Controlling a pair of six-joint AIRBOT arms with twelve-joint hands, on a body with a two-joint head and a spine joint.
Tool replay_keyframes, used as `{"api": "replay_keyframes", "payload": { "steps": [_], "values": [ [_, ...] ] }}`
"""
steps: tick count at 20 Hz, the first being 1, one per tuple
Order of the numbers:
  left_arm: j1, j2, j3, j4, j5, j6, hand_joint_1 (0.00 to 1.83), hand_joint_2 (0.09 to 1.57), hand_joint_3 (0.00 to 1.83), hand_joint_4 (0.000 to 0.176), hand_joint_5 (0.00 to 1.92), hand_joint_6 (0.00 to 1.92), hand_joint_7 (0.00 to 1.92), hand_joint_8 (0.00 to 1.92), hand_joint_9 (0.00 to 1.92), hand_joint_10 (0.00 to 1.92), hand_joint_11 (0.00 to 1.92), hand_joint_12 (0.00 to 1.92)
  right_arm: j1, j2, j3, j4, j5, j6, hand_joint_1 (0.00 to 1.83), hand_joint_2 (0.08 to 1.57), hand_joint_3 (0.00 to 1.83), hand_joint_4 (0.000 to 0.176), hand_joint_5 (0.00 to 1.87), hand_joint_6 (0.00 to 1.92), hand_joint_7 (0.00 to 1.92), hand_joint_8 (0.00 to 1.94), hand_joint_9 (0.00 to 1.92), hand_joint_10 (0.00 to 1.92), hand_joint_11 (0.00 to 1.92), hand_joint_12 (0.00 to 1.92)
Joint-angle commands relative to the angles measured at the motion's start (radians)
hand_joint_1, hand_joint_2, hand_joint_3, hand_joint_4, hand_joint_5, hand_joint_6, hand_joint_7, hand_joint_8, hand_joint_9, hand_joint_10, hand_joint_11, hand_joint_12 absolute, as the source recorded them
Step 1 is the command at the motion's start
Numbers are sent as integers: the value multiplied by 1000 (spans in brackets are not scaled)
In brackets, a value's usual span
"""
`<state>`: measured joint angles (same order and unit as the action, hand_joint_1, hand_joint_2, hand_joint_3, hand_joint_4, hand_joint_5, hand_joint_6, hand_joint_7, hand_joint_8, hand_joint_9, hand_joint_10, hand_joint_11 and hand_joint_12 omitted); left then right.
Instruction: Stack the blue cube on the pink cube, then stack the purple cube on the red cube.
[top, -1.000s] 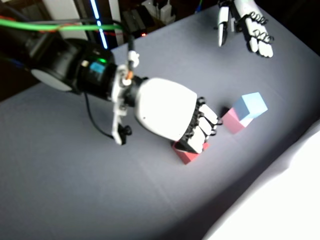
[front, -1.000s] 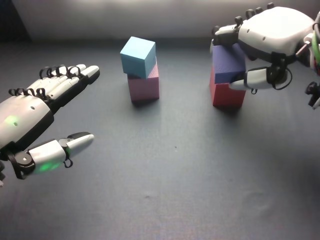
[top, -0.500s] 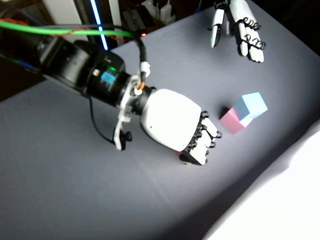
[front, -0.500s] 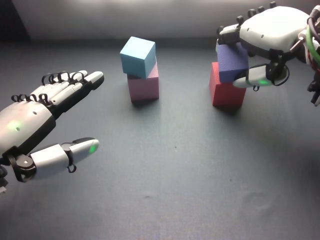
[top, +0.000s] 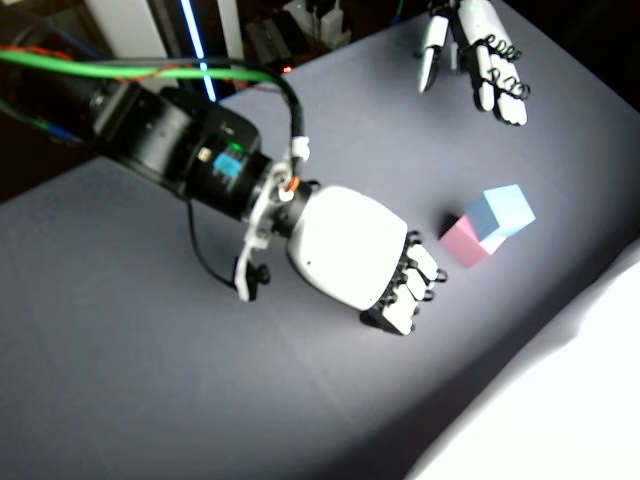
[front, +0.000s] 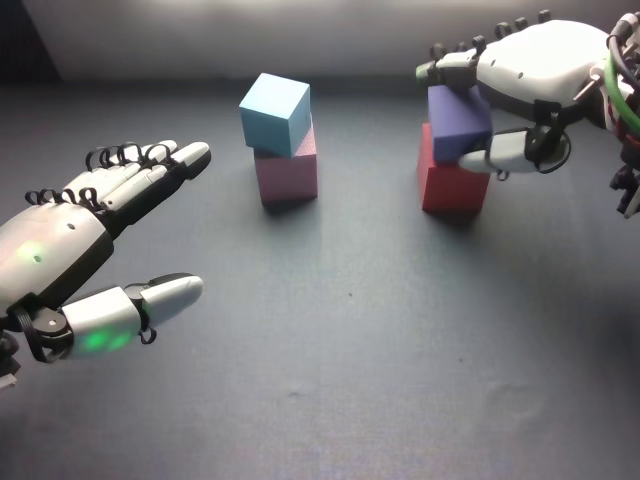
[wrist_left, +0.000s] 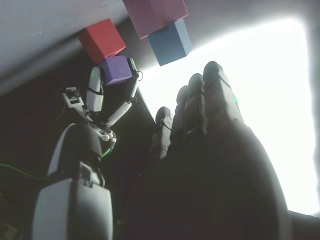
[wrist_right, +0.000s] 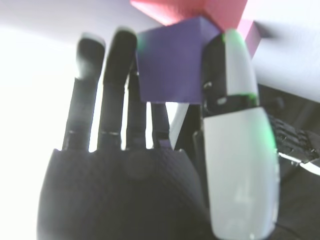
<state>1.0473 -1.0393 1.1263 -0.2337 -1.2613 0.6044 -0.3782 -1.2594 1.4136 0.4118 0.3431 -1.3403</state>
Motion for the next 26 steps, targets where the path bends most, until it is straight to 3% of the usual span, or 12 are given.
{"api": "replay_keyframes", "payload": {
  "steps": [1, 5, 8, 13, 15, 17, 18, 20, 21, 22, 24, 26],
  "values": [
    [-2, -1, 5, -1, -128, -6, 474, 1261, 0, 176, 0, 0, 0, 0, 0, 0, 0, 0, 13, 3, 5, -6, 107, -1, 739, 1360, 3, 0, 170, 17, 253, 62, 139, 985, 9, 1727],
    [3, -1, 2, -9, -136, -6, 541, 1259, 0, 176, 0, 0, 0, 0, 0, 0, 0, 0, 13, 4, -4, 1, 109, -1, 651, 1355, 0, 22, 10, 0, 54, 0, 70, 649, 0, 1532],
    [5, 0, -1, -13, -140, -6, 550, 1268, 2, 176, 0, 0, 0, 0, 0, 0, 0, 0, 13, 6, -14, 9, 115, -1, 708, 1330, 0, 74, 0, 0, 41, 5, 0, 630, 0, 1588],
    [11, 2, -6, -19, -146, -6, 563, 1262, 0, 176, 0, 0, 0, 0, 0, 0, 0, 0, -2, 36, -42, 13, 137, -1, 736, 1337, 1, 60, 0, 0, 26, 10, 0, 786, 0, 1715],
    [15, 5, -10, -21, -152, -6, 562, 1261, 0, 176, 0, 0, 0, 0, 0, 0, 0, 0, -16, 72, -82, 13, 176, -1, 694, 1330, 0, 115, 0, 0, 0, 0, 0, 305, 0, 1280],
    [18, 7, -13, -25, -159, -6, 597, 1260, 0, 176, 0, 0, 0, 0, 0, 0, 0, 0, -44, 123, -141, 11, 241, -1, 662, 1296, 0, 104, 0, 0, 0, 0, 0, 126, 0, 848],
    [20, 9, -16, -27, -164, -6, 622, 1263, 0, 176, 0, 0, 0, 0, 0, 0, 0, 0, -61, 144, -171, 10, 275, -1, 652, 1283, 3, 105, 0, 0, 0, 0, 0, 24, 0, 389],
    [27, 14, -22, -32, -180, -6, 557, 1252, 0, 176, 0, 0, 0, 0, 0, 0, 0, 0, -112, 205, -248, 2, 368, -1, 528, 1248, 0, 113, 0, 0, 0, 0, 0, 0, 0, 34],
    [32, 18, -26, -38, -193, -6, 536, 1245, 0, 176, 0, 0, 0, 0, 0, 0, 0, 0, -152, 242, -297, -5, 435, -1, 461, 1233, 0, 130, 0, 0, 0, 0, 0, 0, 0, 6],
    [35, 20, -29, -42, -202, -6, 505, 1238, 0, 176, 0, 0, 0, 0, 0, 0, 0, 0, -172, 277, -326, -10, 467, 2, 416, 1231, 0, 115, 0, 0, 0, 0, 0, 0, 0, 0],
    [49, 28, -38, -61, -236, -5, 443, 1235, 0, 176, 0, 0, 0, 0, 0, 0, 0, 0, -254, 339, -409, -37, 597, 22, 333, 1210, 0, 165, 0, 0, 0, 0, 0, 0, 0, 0],
    [57, 31, -43, -73, -264, -5, 394, 1228, 0, 176, 0, 0, 0, 0, 0, 0, 0, 0, -342, 383, -466, -56, 705, 67, 262, 1206, 0, 173, 0, 0, 0, 0, 0, 0, 0, 0]
  ]
}}
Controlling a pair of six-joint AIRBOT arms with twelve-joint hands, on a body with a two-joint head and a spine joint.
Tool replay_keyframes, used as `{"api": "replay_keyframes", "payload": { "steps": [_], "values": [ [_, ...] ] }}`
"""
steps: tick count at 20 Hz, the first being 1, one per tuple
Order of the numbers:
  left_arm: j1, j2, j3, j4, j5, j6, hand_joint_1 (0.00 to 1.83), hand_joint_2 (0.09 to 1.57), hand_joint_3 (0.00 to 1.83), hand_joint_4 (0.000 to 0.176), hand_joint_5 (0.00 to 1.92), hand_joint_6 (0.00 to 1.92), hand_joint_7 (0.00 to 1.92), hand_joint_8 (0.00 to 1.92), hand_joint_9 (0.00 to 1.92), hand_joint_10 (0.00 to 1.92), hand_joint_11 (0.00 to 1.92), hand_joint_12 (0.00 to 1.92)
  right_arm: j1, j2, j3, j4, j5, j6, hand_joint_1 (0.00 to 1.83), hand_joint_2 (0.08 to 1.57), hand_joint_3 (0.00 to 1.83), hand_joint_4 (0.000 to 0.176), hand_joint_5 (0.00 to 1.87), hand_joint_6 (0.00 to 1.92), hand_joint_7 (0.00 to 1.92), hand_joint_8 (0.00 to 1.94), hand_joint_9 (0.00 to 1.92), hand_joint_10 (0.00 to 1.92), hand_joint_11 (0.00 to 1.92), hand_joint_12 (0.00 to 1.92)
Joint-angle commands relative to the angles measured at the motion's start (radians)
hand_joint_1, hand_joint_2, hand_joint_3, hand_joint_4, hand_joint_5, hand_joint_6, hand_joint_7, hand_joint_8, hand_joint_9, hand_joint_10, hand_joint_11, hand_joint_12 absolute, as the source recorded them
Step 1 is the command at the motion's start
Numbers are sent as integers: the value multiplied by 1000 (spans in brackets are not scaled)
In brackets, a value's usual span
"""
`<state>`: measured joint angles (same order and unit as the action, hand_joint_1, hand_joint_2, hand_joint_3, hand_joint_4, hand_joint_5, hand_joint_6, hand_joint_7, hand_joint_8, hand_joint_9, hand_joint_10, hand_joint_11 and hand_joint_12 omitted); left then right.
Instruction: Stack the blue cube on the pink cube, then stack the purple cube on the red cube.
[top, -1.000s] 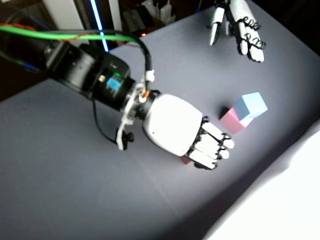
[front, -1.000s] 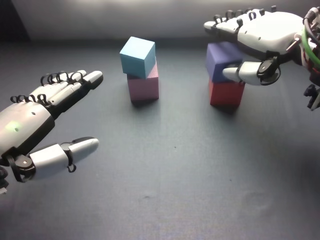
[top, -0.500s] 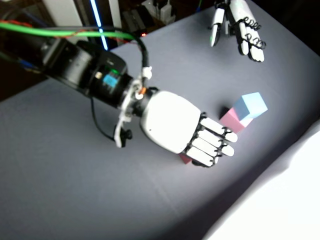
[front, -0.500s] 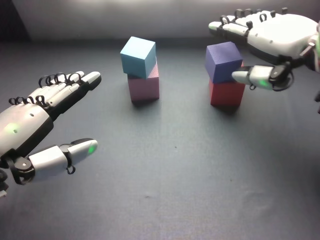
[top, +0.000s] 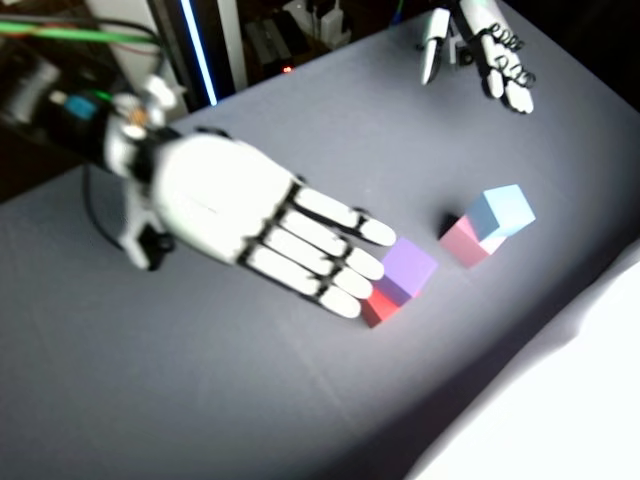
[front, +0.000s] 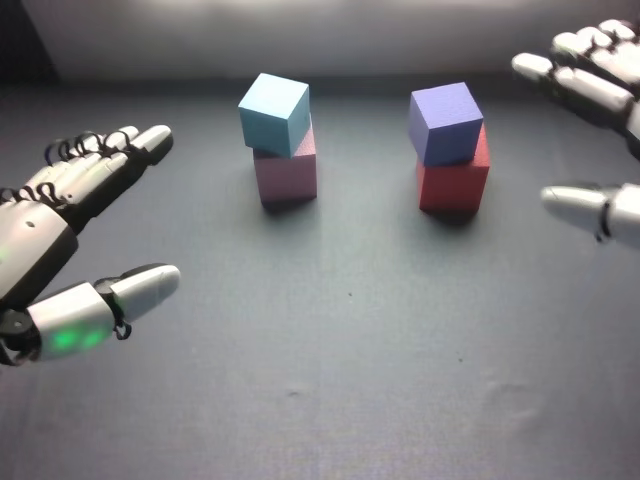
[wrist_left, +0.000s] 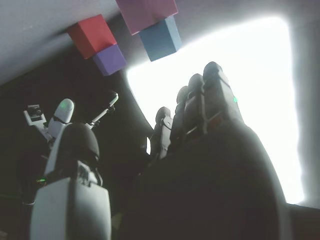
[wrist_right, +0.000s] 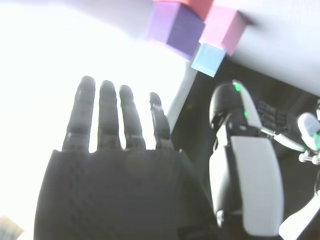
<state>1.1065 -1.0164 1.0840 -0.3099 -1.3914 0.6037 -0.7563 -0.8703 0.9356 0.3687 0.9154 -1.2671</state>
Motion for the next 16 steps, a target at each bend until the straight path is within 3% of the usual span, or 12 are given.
{"api": "replay_keyframes", "payload": {
  "steps": [1, 5, 7, 9, 10, 11, 12, 13, 14, 15, 16],
  "values": [
    [-1, 9, -1, 1, -144, -4, 347, 1222, 0, 176, 0, 0, 0, 0, 0, 0, 0, 0, -24, 16, -14, -16, 209, 34, 233, 1209, 0, 175, 0, 0, 0, 0, 0, 0, 0, 0],
    [1, 25, -18, -2, -187, 9, 218, 1246, 4, 176, 0, 0, 0, 0, 0, 0, 0, 0, -212, 79, -99, -8, 427, 92, 135, 1188, 0, 171, 0, 0, 0, 0, 0, 0, 0, 0],
    [14, 38, -31, -15, -237, 11, 181, 1222, 0, 176, 0, 0, 0, 0, 0, 0, 0, 0, -276, 109, -132, -3, 520, 102, 149, 1278, 21, 128, 0, 0, 0, 0, 0, 0, 0, 0],
    [27, 55, -43, -24, -291, 14, 221, 1238, 4, 173, 0, 0, 0, 0, 0, 0, 0, 0, -336, 139, -155, 3, 604, 119, 162, 1242, 0, 85, 0, 0, 0, 0, 0, 0, 0, 0],
    [28, 65, -51, -24, -315, 24, 274, 1238, 2, 146, 0, 0, 0, 0, 0, 0, 0, 0, -357, 153, -163, 4, 636, 124, 193, 1224, 0, 97, 0, 0, 0, 0, 0, 0, 0, 0],
    [28, 76, -60, -24, -337, 42, 357, 1204, 0, 158, 0, 0, 0, 0, 0, 0, 0, 0, -370, 166, -172, 4, 661, 127, 208, 1282, 15, 37, 0, 0, 0, 0, 0, 0, 0, 0],
    [27, 95, -75, -26, -340, 64, 436, 1202, 0, 170, 0, 0, 0, 0, 0, 0, 0, 0, -379, 177, -179, -3, 699, 127, 194, 1324, 25, 59, 0, 0, 0, 0, 0, 0, 0, 0],
    [16, 104, -83, -15, -340, 85, 477, 1160, 0, 172, 0, 0, 0, 0, 0, 0, 0, 0, -380, 182, -182, -8, 721, 128, 247, 1421, 24, 22, 0, 0, 0, 0, 0, 0, 0, 0],
    [2, 109, -83, 6, -340, 90, 504, 1156, 0, 175, 0, 0, 0, 0, 0, 0, 0, 0, -388, 197, -191, -24, 781, 128, 293, 1377, 1, 69, 0, 0, 0, 0, 27, 14, 0, 243],
    [-16, 115, -83, 26, -340, 95, 543, 1129, 0, 176, 0, 0, 0, 0, 0, 0, 0, 0, -393, 209, -198, -34, 825, 128, 333, 1305, 0, 88, 0, 0, 0, 0, 23, 12, 0, 434],
    [-32, 120, -86, 43, -340, 106, 618, 1165, 0, 157, 0, 0, 0, 0, 0, 0, 0, 0, -395, 219, -203, -41, 847, 128, 336, 1294, 0, 134, 0, 0, 0, 0, 71, 27, 0, 427]
  ]
}}
